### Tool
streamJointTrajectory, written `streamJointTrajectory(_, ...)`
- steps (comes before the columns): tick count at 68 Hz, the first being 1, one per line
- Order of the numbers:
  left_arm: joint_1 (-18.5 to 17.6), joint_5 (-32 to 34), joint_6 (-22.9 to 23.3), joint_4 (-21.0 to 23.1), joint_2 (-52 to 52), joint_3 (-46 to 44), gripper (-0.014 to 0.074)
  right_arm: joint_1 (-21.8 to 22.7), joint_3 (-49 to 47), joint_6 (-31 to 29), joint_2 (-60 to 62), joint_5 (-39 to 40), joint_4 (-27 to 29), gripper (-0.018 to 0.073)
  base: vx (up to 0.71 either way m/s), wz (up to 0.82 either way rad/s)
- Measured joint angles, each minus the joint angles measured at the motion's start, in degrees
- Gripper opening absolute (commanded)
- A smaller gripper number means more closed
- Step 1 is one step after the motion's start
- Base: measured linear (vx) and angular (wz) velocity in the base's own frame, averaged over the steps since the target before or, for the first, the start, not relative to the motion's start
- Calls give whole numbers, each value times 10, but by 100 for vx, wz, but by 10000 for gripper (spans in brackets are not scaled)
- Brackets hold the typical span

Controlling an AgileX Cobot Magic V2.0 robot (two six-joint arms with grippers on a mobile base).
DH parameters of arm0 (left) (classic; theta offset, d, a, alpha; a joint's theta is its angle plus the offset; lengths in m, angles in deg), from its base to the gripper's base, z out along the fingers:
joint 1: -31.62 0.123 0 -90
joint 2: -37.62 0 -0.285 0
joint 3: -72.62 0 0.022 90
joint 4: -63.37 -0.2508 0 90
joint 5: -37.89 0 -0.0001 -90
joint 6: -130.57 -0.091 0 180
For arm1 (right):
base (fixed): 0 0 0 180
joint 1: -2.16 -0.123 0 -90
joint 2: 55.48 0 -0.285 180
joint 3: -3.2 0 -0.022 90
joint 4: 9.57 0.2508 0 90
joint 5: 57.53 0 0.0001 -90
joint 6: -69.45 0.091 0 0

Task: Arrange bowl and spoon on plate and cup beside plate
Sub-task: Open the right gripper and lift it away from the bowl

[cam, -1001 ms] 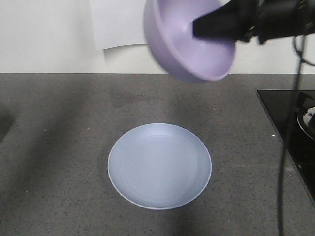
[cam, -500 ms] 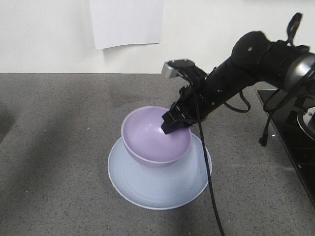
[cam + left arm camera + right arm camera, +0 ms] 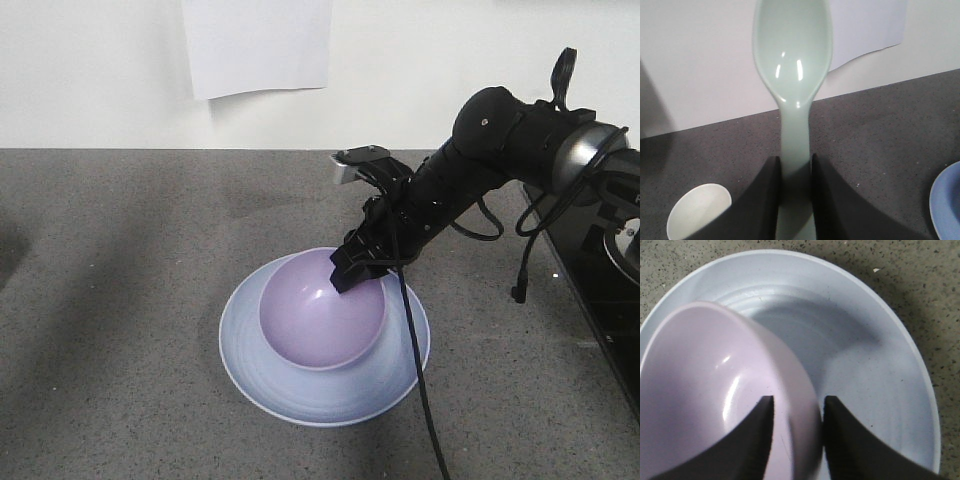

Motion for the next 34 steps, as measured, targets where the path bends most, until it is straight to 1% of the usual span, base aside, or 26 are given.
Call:
streamJointTrajectory(5,0,0,0,0,0,0,-6,0,0,2,0,5,-2,409,0,0)
streamJointTrajectory(9,0,0,0,0,0,0,-6,0,0,2,0,11,-3,426,0,0)
streamJointTrajectory(20,0,0,0,0,0,0,-6,1,-17,9,0,19,-9,425,0,0)
streamJointTrajectory(29,0,0,0,0,0,0,-6,10,-68,35,17,19,-12,419,0,0)
streamJointTrajectory(34,0,3,0,2,0,0,-6,20,-103,56,39,18,-14,391,0,0)
